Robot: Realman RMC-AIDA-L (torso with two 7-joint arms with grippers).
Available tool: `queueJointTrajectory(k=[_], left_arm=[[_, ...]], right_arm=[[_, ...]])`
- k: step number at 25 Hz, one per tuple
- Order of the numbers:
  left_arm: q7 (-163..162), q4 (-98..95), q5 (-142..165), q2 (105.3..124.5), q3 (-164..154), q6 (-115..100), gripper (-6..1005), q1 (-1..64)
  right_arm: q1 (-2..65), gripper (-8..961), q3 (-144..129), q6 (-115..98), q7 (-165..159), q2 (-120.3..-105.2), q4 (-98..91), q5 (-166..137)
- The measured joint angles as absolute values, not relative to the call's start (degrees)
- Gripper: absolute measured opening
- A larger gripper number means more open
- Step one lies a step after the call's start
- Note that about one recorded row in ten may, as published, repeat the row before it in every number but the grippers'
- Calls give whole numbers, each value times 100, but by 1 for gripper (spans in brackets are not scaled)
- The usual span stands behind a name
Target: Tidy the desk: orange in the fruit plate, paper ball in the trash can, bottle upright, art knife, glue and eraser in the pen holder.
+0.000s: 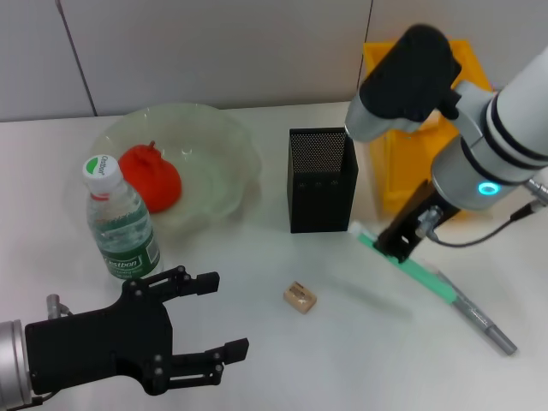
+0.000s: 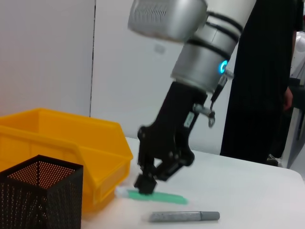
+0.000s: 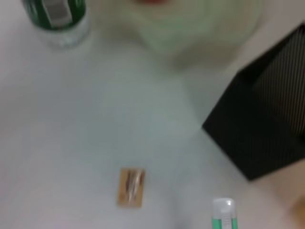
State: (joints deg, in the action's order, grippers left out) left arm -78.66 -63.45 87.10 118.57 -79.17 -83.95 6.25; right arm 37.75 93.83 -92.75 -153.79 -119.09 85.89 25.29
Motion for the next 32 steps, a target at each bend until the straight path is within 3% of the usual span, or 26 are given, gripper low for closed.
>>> queueJointTrajectory(k=[12, 32], left_arm=[[-7866, -6339, 8710, 11863, -7954, -8379, 861, 678], [-7787, -6266, 8701, 11865, -7954, -8402, 861, 703]], right_arm=[[4016, 35, 9516, -9117, -15423, -11910, 9123, 2825], [3852, 56, 9558, -7742, -15380, -11909, 9722, 2786]])
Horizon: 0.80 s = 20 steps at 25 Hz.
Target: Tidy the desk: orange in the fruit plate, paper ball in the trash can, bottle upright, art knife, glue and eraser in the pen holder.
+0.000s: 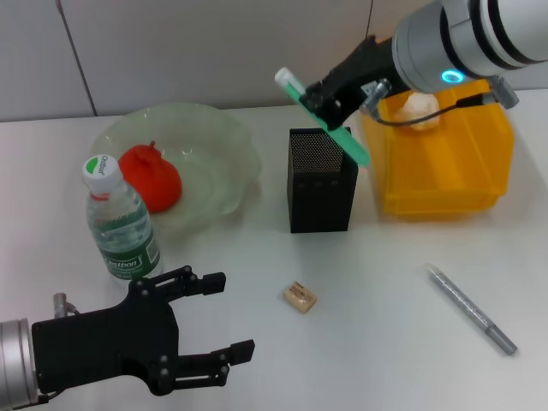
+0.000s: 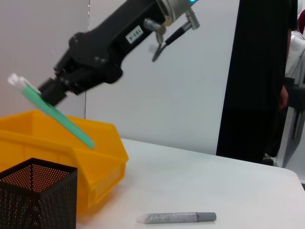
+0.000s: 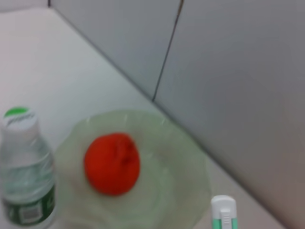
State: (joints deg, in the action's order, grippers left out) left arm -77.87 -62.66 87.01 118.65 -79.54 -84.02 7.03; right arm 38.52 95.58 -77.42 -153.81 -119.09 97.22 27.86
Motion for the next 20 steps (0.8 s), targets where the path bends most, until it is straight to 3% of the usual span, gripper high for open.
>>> queueJointTrajectory(k=[20], left_arm=[[-7728, -6211, 8701, 11874, -7963, -8398, 861, 732]], right_arm=[[3762, 97, 8881, -5424, -15063, -11910, 8273, 2824]])
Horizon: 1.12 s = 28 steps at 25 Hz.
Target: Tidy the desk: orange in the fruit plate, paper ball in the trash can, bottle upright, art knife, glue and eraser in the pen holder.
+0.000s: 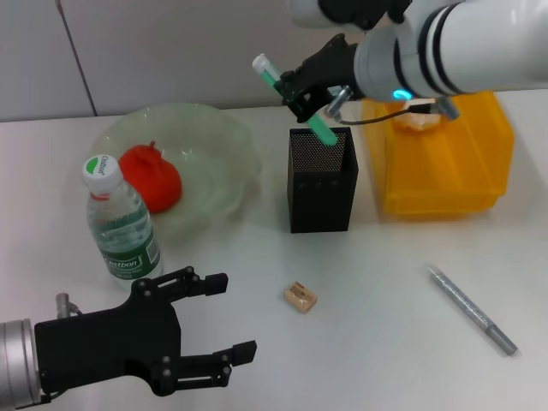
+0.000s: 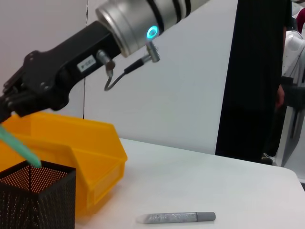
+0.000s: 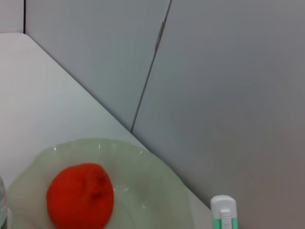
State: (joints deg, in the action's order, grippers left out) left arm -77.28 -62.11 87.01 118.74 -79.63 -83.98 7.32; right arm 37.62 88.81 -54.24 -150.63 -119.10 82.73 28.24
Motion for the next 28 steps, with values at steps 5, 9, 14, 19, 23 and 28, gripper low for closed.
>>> queueJointTrajectory(k=[5, 9, 14, 19, 23, 28], left_arm=[[-7726, -6202, 8701, 11874, -7952, -8402, 861, 747], [-7725, -6195, 8701, 11873, -7933, -8403, 861, 746], [-7725, -6186, 8701, 11867, -7921, -8403, 861, 736], [-7725, -6124, 8701, 11865, -7918, -8402, 861, 767], [-7725, -6123, 8701, 11865, -7922, -8392, 861, 774], [-7725, -6123, 8701, 11865, -7918, -8391, 861, 774]], right_arm=[[3767, 108, 8727, -5127, -15063, -11923, 7969, 2892], [3751, 116, 8683, -5002, -15065, -11933, 7796, 2933], [3668, 126, 8634, -4903, -15079, -11940, 7706, 2982], [3594, 137, 8689, -4883, -15108, -11944, 7701, 2982], [3545, 145, 8692, -4851, -15113, -11945, 7730, 2969], [3448, 228, 8691, -4658, -15115, -11944, 7813, 2984]])
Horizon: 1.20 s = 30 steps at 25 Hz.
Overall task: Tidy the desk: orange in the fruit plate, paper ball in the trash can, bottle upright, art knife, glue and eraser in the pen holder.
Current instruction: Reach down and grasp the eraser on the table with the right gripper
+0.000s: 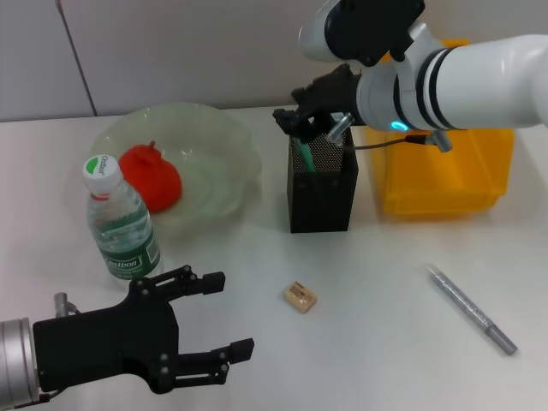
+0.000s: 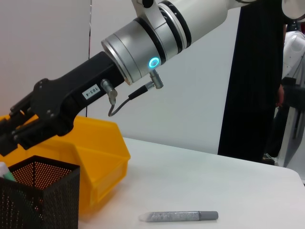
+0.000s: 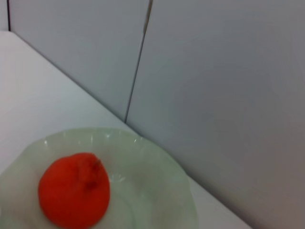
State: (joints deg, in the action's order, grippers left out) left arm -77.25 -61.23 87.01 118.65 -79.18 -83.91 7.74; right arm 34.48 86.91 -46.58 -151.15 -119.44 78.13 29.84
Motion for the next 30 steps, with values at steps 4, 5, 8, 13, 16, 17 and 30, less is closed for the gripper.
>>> queueJointTrajectory(k=[4, 5, 8, 13, 16, 17, 30], left_arm=[[-7725, -6122, 8701, 11865, -7909, -8394, 861, 773], [-7725, -6120, 8701, 11862, -7907, -8394, 861, 773], [-7725, -6120, 8701, 11862, -7907, -8394, 861, 773], [-7534, -6117, 8593, 11857, -7901, -8402, 861, 745], [-7534, -6117, 8593, 11857, -7901, -8402, 861, 745], [-7534, -6117, 8593, 11857, -7901, -8402, 861, 745], [-7423, -5955, 8426, 11852, -7776, -8402, 861, 744]], right_arm=[[3334, 310, 8645, -4583, -15111, -11948, 8005, 3088], [3301, 330, 8640, -4579, -15098, -11948, 8066, 3134], [3197, 417, 8629, -4579, -15072, -11939, 8293, 3215], [2932, 636, 8579, -4629, -14920, -11931, 8702, 3259], [2834, 733, 8578, -4696, -14916, -11926, 8856, 3332], [2706, 766, 8579, -4769, -14915, -11921, 9053, 3417], [1524, 766, 8643, -4719, -14192, -11920, 10045, 4423]])
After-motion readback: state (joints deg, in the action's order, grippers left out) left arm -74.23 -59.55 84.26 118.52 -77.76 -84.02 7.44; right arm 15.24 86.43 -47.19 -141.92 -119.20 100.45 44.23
